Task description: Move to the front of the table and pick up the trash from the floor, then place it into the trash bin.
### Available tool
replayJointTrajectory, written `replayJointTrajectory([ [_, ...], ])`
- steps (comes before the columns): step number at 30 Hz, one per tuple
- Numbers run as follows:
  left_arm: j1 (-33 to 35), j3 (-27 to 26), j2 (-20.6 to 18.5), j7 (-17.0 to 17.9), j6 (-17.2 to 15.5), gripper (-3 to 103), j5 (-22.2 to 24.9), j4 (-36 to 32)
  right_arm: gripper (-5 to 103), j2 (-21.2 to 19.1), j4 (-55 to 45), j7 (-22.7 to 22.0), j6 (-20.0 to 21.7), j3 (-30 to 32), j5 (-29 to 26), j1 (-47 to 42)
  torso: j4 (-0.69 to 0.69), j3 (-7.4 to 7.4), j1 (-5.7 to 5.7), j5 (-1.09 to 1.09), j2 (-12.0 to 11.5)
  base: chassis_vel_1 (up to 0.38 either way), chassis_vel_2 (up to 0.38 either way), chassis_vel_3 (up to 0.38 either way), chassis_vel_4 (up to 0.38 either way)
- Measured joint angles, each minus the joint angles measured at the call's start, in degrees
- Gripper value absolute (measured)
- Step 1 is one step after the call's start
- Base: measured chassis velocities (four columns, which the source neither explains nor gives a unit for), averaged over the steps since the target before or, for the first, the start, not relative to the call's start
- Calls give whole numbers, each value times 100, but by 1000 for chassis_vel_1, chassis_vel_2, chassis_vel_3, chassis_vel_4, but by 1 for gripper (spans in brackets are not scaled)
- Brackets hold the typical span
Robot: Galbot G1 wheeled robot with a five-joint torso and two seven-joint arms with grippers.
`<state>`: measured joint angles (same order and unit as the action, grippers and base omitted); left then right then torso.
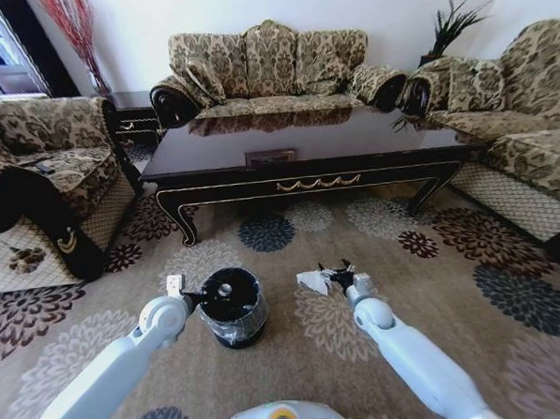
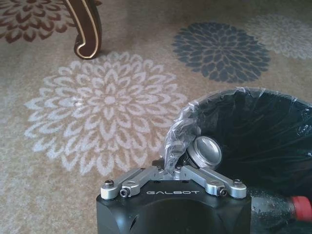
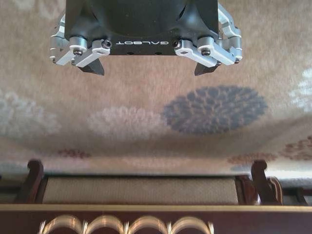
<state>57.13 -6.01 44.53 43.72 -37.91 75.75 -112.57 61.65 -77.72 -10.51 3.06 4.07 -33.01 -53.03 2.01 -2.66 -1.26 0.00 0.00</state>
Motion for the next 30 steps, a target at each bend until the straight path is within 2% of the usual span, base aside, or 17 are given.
replayJointTrajectory([
  [10,-208,128,54,5,38,4,62,77,100,431,921,192,-191,-47,58,176,1,0,0,0,0,0,0,0,0],
  [17,-275,182,66,-11,44,4,114,129,100,876,1979,346,-643,-52,308,585,0,1,0,0,0,0,0,0,0],
  [26,-359,229,36,-13,44,4,156,142,101,987,2591,367,-856,15,450,843,1,1,1,0,0,0,0,0,0],
  [29,-391,273,74,-13,58,4,130,189,88,991,2722,469,-1005,27,393,856,0,0,1,1,0,0,0,0,0],
  [30,-391,273,74,-13,58,4,130,189,88,991,2722,469,-1005,27,393,856,0,0,1,1,0,0,0,0,0],
])
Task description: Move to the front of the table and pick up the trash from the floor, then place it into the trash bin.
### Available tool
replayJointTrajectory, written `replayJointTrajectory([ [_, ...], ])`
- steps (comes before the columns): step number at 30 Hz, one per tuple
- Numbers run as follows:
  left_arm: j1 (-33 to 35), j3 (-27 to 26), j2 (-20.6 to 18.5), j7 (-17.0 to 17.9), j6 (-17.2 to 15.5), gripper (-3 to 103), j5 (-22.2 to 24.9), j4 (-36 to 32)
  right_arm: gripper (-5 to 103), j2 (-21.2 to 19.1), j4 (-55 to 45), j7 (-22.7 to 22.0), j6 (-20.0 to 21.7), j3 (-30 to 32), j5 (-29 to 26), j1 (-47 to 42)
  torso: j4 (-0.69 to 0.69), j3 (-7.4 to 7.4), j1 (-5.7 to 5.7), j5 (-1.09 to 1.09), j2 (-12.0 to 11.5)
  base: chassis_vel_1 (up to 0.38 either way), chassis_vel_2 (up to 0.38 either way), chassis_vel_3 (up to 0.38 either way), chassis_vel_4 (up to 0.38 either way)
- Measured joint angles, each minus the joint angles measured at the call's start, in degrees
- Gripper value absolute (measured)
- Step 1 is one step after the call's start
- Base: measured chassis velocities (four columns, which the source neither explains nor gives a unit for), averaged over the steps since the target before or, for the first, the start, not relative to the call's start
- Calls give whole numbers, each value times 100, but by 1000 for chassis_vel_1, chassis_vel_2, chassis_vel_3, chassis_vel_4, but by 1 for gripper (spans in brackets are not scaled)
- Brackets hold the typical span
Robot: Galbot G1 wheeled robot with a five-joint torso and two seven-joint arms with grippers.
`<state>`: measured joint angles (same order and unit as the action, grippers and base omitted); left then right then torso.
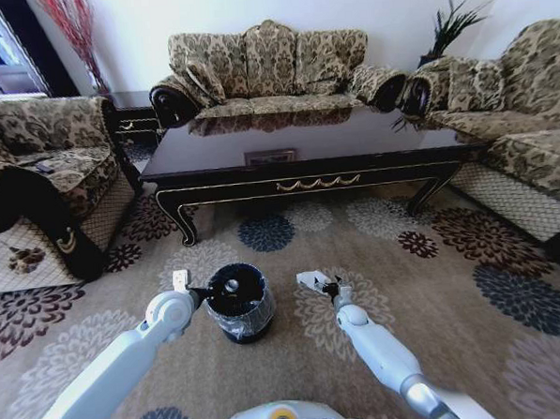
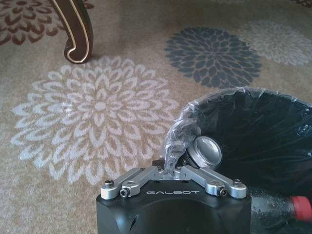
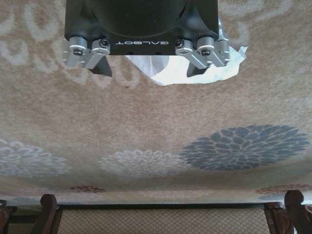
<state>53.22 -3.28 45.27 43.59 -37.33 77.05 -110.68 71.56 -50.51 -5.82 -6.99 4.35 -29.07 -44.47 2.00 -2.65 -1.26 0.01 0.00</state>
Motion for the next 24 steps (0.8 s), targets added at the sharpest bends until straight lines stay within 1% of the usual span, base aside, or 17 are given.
replayJointTrajectory([
  [3,-17,36,41,2,7,4,0,30,71,-12,-7,42,-16,-5,-6,-56,0,0,0,-1,0,0,0,0,0],
  [5,-30,49,45,3,7,4,1,30,71,-12,-9,44,-16,1,-6,-66,1,0,0,-1,0,0,0,0,0],
  [9,-105,81,53,11,11,4,-5,79,49,-26,-69,54,-17,24,-4,-125,0,0,0,-1,0,0,0,0,0],
  [10,-105,81,53,11,11,4,-5,79,49,-26,-69,54,-17,24,-4,-125,0,0,0,-1,0,0,0,0,0],
  [13,-131,98,58,31,11,4,-2,75,33,-60,-117,51,-17,2,21,-166,0,0,0,-1,0,0,0,0,0],
  [14,-131,98,58,31,11,4,-2,75,33,-60,-117,51,-17,2,21,-166,0,0,0,-1,0,0,0,0,0],
  [15,-130,102,73,71,11,4,-1,68,28,-54,-113,43,-17,-4,43,-171,1,0,0,-1,0,0,0,0,0],
  [16,-125,102,78,90,11,4,-5,69,28,-48,-113,39,-17,-6,50,-175,1,0,0,-1,0,0,0,0,0],
  [17,-110,100,79,102,11,4,-17,72,22,-37,-119,33,-17,-6,60,-187,0,0,0,-1,0,0,0,0,0],
  [18,-110,100,79,102,11,4,-17,72,22,-37,-119,33,-17,-6,60,-187,0,0,0,-1,0,0,0,0,0],
  [21,-59,74,50,109,6,4,-25,63,7,-27,-239,12,-12,-2,87,-273,-1,0,0,-1,0,0,0,0,0],
  [22,-59,74,50,109,6,4,-25,63,7,-27,-239,12,-12,-2,87,-273,-1,0,0,-1,0,0,0,0,0],
  [23,-56,69,38,109,2,4,-24,43,2,-44,-295,-5,-9,4,91,-304,-1,0,0,0,0,0,0,0,0],
  [24,-58,68,37,110,1,4,-23,33,1,-63,-336,-19,-7,10,92,-322,-1,0,0,1,0,0,0,0,0],
])
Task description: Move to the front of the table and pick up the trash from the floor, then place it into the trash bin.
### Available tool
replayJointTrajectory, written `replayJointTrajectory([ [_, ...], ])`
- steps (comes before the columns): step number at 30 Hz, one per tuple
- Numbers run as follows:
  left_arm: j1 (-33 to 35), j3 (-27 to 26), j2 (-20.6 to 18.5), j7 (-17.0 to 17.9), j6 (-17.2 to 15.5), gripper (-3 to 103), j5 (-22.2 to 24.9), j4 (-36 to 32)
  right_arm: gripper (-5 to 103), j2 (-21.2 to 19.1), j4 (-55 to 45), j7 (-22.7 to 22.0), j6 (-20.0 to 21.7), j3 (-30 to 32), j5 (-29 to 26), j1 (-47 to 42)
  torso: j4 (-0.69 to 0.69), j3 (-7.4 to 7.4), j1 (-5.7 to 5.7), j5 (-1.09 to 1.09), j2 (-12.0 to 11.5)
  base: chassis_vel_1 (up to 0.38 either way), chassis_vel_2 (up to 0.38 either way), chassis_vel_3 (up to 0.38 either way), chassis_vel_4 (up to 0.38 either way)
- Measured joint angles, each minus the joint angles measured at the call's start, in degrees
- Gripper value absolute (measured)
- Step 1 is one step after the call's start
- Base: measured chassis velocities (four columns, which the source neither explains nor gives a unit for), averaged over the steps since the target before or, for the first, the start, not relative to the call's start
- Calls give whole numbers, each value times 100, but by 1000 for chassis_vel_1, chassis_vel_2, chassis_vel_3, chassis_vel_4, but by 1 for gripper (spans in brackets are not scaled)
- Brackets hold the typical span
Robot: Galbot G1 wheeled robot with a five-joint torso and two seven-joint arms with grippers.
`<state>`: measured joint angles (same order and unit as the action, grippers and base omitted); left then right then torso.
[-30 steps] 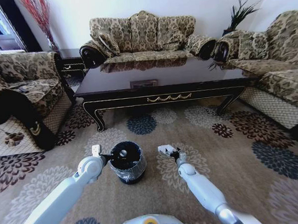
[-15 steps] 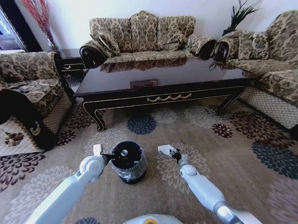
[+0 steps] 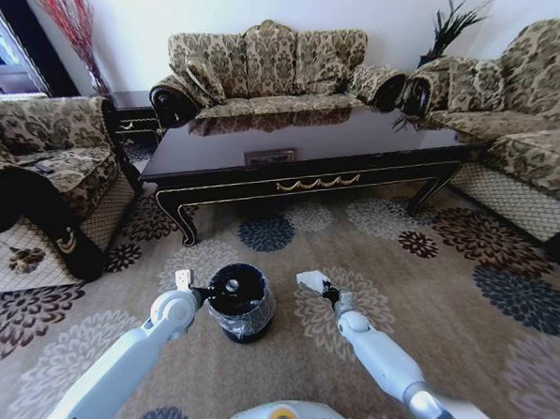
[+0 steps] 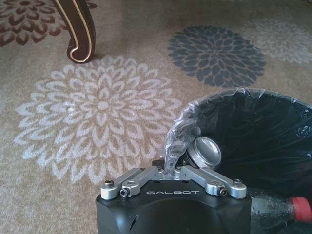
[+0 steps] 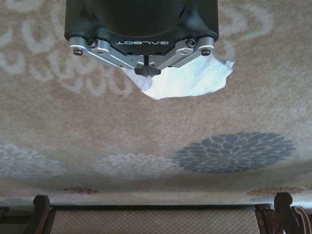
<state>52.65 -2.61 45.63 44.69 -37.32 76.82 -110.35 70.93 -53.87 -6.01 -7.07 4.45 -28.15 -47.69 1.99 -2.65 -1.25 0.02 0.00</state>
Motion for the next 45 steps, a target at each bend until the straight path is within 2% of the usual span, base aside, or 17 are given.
replayJointTrajectory([
  [6,-38,30,63,-2,-13,4,13,-19,0,-376,-761,-123,66,179,-42,-325,2,0,0,-3,0,0,0,0,0],
  [10,-112,74,37,-30,-43,4,8,34,0,-803,-1995,-258,245,496,-231,-844,0,0,0,-1,0,0,0,0,0],
  [11,-112,74,37,-30,-43,4,8,34,0,-803,-1995,-258,245,496,-231,-844,0,0,0,-1,0,0,0,0,0],
  [13,-197,154,54,-33,-52,4,5,36,0,-1114,-2751,-339,333,694,-362,-1180,0,0,0,-1,0,0,0,0,0],
  [15,-220,183,64,-34,-53,4,5,37,0,-1184,-2915,-361,346,742,-390,-1260,0,0,0,-1,0,0,0,0,0],
  [17,-294,295,123,-32,-53,4,-12,72,0,-1425,-3775,-465,394,978,-513,-1669,5,0,0,-2,0,0,0,0,0],
  [19,-305,318,151,-32,-54,4,-28,88,0,-1495,-4069,-506,413,1047,-553,-1812,3,0,0,-2,0,0,0,0,0],
  [24,-178,329,233,8,-53,4,-169,58,0,-1857,-5547,-677,497,1252,-563,-2351,-2,1,0,-2,0,0,0,0,0],
  [33,-302,556,149,35,-48,4,-241,49,0,-1969,-6974,-948,749,1433,-428,-2994,0,1,0,-2,0,0,0,0,0],
  [39,-702,1075,46,-35,-43,4,-282,125,0,-1981,-7680,-954,842,1569,-238,-3557,1,1,0,-2,0,0,0,0,0],
  [45,-1243,1780,241,19,12,4,-195,122,0,-1966,-8031,-822,850,1626,-93,-3922,1,0,0,-2,0,0,0,0,0],
])
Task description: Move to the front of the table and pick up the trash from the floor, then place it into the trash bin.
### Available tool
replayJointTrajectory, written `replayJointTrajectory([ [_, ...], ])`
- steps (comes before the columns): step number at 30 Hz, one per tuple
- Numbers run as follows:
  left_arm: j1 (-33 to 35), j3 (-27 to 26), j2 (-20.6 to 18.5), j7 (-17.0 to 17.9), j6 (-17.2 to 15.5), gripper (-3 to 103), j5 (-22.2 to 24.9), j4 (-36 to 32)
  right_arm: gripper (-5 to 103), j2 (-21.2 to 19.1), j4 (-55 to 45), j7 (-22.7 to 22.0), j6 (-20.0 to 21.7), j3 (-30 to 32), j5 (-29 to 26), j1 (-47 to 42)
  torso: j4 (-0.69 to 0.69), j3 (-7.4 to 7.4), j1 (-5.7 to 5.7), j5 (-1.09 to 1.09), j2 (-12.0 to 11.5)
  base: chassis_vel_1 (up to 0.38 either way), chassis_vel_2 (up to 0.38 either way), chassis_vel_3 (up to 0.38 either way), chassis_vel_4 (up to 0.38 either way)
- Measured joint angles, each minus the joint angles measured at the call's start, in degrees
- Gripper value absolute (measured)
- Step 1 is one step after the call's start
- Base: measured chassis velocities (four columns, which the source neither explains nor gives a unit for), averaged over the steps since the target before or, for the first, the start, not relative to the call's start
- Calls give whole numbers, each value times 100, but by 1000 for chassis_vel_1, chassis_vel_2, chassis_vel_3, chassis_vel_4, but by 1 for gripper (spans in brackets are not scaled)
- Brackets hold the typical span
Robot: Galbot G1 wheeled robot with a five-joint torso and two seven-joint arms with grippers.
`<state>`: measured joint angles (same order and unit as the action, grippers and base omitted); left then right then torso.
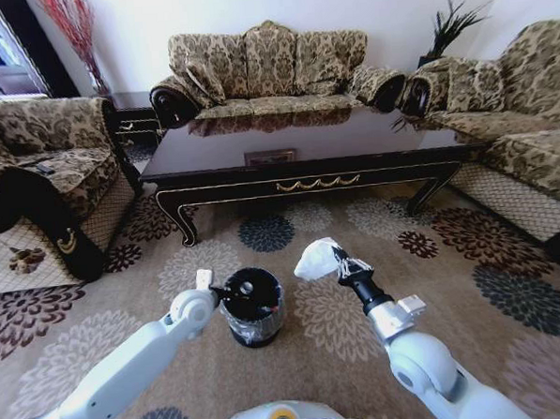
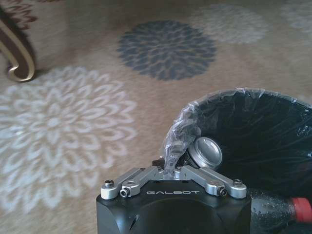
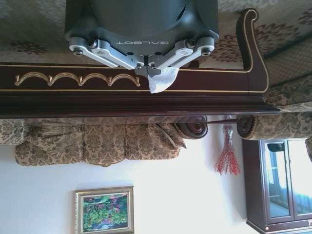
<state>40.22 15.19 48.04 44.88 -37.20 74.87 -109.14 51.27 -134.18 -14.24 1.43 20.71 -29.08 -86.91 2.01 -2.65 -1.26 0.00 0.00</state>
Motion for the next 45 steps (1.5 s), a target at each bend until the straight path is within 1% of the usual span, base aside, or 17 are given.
replayJointTrajectory([
  [13,-513,618,386,291,87,4,137,-127,0,223,191,239,-239,-291,676,-468,-2,0,-1,1,0,0,0,0,0],
  [20,-520,624,469,357,83,4,214,-292,0,355,380,324,-297,-519,1049,-573,1,0,-1,0,0,0,0,0,0],
  [21,-508,613,457,365,81,4,215,-300,-3,364,392,337,-298,-533,1083,-582,1,0,-1,0,0,0,0,0,0],
  [23,-383,472,438,374,68,4,209,-328,7,415,441,400,-321,-580,1288,-649,-2,0,-1,0,0,0,0,0,0],
  [25,-321,408,446,374,65,4,203,-340,7,444,459,418,-342,-599,1373,-697,-3,0,-1,0,0,0,0,0,0],
  [28,-216,313,431,372,64,4,175,-375,22,509,478,457,-374,-654,1537,-846,1,0,0,0,0,0,0,0,0],
  [29,-216,313,431,372,64,4,175,-375,22,509,478,457,-374,-654,1537,-846,1,0,0,0,0,0,0,0,0],
  [31,-205,304,414,372,62,4,166,-380,33,512,466,477,-374,-663,1585,-884,0,0,-1,0,0,0,0,0,0],
  [32,-204,303,412,372,60,4,164,-380,33,513,447,488,-374,-667,1609,-899,-1,0,-1,0,0,0,0,0,0],
  [33,-204,303,413,373,59,4,160,-380,38,514,427,494,-373,-670,1627,-914,-1,0,-1,-1,0,0,0,0,0],
  [34,-204,303,413,373,59,4,160,-380,38,514,427,494,-373,-670,1627,-914,-1,0,-1,-1,0,0,0,0,0],
  [38,-169,305,453,380,59,4,109,-353,61,522,335,506,-374,-629,1644,-1009,0,0,-1,0,0,0,0,0,0],
  [39,-169,305,453,380,59,4,109,-353,61,522,335,506,-374,-629,1644,-1009,0,0,-1,0,0,0,0,0,0],
  [40,-142,279,445,380,58,4,103,-350,66,514,314,506,-382,-596,1635,-1030,1,0,-1,-1,0,0,0,0,0],
  [41,-118,233,425,379,57,4,99,-348,71,507,295,506,-391,-565,1616,-1037,1,0,-1,-1,0,0,0,0,0],
  [43,-92,159,399,376,57,4,94,-344,71,504,277,505,-397,-529,1578,-1037,0,0,0,-1,0,0,0,0,0],
  [45,-19,-94,331,328,57,4,-36,-295,82,532,247,495,-399,-444,1492,-1019,0,0,-1,-2,0,0,0,0,0],
])
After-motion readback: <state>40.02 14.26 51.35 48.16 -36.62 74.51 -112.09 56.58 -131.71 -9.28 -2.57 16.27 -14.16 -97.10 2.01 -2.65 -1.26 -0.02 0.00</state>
